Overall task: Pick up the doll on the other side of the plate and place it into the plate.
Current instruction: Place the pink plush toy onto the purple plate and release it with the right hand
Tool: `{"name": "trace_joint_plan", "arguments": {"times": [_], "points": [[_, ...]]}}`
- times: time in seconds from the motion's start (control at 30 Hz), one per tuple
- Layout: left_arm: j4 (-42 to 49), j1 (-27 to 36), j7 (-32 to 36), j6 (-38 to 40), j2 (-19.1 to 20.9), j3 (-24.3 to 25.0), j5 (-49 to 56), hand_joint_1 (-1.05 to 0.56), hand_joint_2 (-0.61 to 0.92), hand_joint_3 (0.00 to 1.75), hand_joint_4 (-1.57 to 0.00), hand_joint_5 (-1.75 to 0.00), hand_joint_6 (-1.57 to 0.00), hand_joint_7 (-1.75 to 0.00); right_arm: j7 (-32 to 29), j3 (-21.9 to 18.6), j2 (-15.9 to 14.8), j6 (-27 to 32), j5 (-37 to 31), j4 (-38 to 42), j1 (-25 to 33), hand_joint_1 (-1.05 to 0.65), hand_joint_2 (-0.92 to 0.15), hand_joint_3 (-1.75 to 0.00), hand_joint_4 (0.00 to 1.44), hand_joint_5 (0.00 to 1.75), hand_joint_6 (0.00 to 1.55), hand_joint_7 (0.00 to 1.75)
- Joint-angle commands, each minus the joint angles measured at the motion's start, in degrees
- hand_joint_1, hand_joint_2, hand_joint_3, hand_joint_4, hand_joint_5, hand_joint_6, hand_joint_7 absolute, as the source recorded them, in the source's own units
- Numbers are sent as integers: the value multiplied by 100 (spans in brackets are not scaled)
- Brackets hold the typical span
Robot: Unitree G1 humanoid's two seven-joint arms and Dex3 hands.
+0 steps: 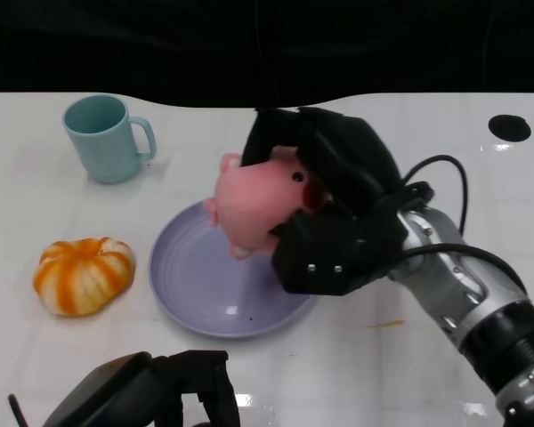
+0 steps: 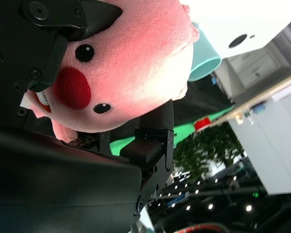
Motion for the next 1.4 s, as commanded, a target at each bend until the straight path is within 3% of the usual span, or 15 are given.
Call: {"name": "trace_joint_plan", "arguments": {"times": [0.03, 0.27, 0.33, 0.37, 0.4, 0.43, 0.5, 0.53, 0.57, 0.63, 0.73, 0.93, 1.4], "points": [[-73, 6, 58, 36, -9, -16, 52, -17, 57, 107, -69, -165, -65, -141, -62, 104, 130, 28, -84, 265, -360, -21, -23, -145, 96, 175, 75, 175], [-114, 34, 92, 43, -61, -57, 127, -17, 57, 108, -69, -165, -65, -141, -41, 247, 467, -63, -50, 824, -625, -21, -27, -131, 98, 175, 73, 175], [-130, 31, 81, 84, -77, -75, 144, -17, 57, 108, -69, -165, -65, -141, 21, 260, 536, -112, -10, 956, -683, -21, -30, -123, 98, 175, 75, 165], [-137, 26, 74, 95, -81, -80, 146, -17, 58, 108, -69, -165, -65, -141, 73, 268, 553, -117, 4, 987, -701, -21, -32, -119, 97, 175, 77, 151], [-141, 23, 69, 101, -85, -83, 149, -17, 58, 108, -69, -165, -65, -141, 107, 275, 562, -120, 13, 1007, -713, -22, -36, -110, 93, 175, 84, 120], [-152, 19, 61, 118, -92, -88, 155, -17, 58, 108, -69, -165, -65, -141, 268, 291, 563, -82, 41, 991, -719, -22, -37, -106, 92, 175, 87, 107], [-156, 13, 62, 121, -103, -99, 172, -16, 57, 108, -69, -166, -65, -141, 554, 328, 544, -47, 82, 963, -726, -29, -62, -63, 72, 145, 82, 45], [-151, 9, 70, 110, -107, -106, 186, -16, 57, 108, -69, -166, -65, -141, 745, 365, 515, -23, 80, 932, -732, -33, -72, -47, 61, 123, 76, 27], [-147, 7, 75, 103, -112, -112, 200, -16, 57, 108, -69, -166, -65, -141, 948, 408, 486, 42, 57, 880, -736, -39, -82, -32, 49, 97, 67, 14], [-155, 7, 70, 119, -120, -118, 220, -16, 57, 109, -68, -165, -65, -141, 1309, 481, 426, 135, 15, 764, -734, -59, -90, -20, 23, 61, 41, 3], [-155, 4, 58, 129, -121, -113, 223, -15, 56, 108, -68, -165, -65, -140, 1632, 528, 346, 204, -3, 609, -695, -74, -92, -18, 4, 47, 22, 0], [-113, -2, 76, 81, -112, -96, 234, -15, 56, 108, -70, -164, -66, -139, 1914, 615, 189, 341, -70, 332, -586, -89, -92, -25, 0, 17, 7, 2], [-121, -5, 54, 91, -101, -90, 223, -16, 56, 109, -69, -164, -66, -140, 2308, 606, -278, 434, -80, -551, -237, -93, -92, -29, 0, 18, 4, 0]]}}
